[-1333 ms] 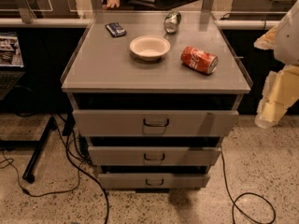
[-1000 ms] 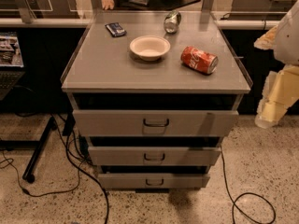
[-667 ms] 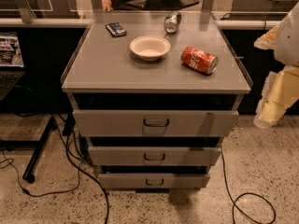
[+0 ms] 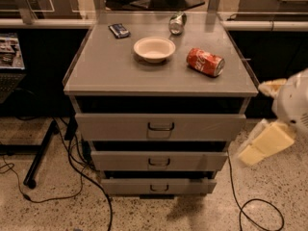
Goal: Open bottom drawer
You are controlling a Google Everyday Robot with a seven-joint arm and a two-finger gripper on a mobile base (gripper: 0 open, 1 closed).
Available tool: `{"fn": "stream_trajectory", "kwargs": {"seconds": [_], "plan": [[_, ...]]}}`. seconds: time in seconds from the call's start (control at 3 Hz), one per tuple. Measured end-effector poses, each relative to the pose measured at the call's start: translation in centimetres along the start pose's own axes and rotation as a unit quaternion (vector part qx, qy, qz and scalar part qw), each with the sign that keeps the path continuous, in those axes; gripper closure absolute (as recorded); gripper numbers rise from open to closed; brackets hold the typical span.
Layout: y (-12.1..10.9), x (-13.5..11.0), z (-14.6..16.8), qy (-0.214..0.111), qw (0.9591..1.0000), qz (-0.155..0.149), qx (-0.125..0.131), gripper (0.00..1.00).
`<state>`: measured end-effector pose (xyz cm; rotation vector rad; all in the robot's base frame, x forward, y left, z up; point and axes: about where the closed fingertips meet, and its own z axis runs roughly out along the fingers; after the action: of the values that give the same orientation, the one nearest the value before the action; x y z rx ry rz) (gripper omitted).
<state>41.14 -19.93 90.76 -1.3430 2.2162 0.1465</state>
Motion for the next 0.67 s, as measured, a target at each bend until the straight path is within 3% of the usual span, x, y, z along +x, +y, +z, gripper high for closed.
{"fn": "stream_trajectory", "kwargs": {"seconds": [0.33,0.67], "plan": [[3.6,0.5,6.6,-0.039,0.9963,0.07,-0.029,0.0],[5.8,1.7,16.3,-0.05,0.9884,0.134,-0.052,0.0]]}}
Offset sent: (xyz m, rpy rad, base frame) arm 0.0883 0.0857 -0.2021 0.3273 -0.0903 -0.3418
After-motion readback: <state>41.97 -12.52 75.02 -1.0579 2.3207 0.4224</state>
